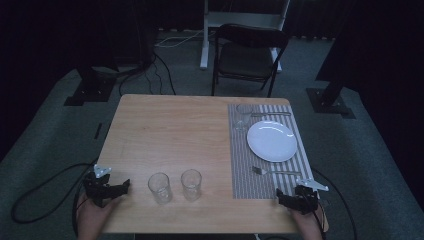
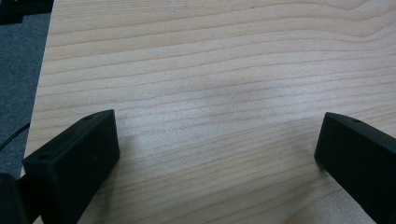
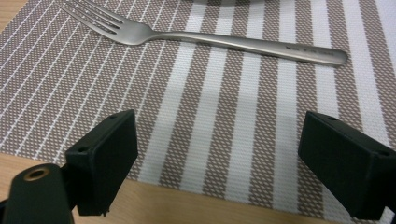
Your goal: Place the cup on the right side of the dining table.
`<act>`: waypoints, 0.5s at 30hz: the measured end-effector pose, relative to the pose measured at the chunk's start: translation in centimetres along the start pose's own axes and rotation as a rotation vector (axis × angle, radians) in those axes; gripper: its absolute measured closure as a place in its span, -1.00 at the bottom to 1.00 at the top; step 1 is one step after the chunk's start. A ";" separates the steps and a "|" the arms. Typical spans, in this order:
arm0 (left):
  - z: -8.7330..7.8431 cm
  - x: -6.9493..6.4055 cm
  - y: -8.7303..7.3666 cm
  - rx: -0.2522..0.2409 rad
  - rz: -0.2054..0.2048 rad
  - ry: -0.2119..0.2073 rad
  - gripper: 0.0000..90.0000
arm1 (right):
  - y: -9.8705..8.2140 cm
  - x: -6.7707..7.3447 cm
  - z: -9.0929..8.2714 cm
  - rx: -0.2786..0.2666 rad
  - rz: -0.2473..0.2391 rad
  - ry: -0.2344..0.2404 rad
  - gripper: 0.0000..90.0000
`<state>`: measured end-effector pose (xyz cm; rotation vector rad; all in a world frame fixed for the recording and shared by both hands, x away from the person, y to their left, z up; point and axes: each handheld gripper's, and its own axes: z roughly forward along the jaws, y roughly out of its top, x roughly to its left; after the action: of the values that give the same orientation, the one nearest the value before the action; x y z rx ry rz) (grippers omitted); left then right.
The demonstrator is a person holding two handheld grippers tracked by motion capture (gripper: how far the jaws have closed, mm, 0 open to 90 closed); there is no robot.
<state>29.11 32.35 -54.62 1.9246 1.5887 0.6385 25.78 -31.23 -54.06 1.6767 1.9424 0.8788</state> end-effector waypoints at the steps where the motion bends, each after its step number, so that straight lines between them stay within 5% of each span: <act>1: 0.0 0.0 0.0 -0.001 -0.001 0.000 -0.99 | -0.1 -0.1 0.0 0.001 -0.003 -0.002 -0.74; 9: 0.0 0.0 0.0 0.001 0.001 0.000 -0.99 | -0.7 0.2 0.3 -0.002 -0.050 -0.047 -0.71; 15: 0.0 0.0 0.0 0.000 0.000 0.000 -0.99 | -0.8 0.3 0.3 -0.004 -0.042 -0.059 -0.71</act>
<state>29.11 32.35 -54.62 1.9247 1.5888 0.6386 25.36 -30.94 -54.80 1.6354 1.9279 0.8082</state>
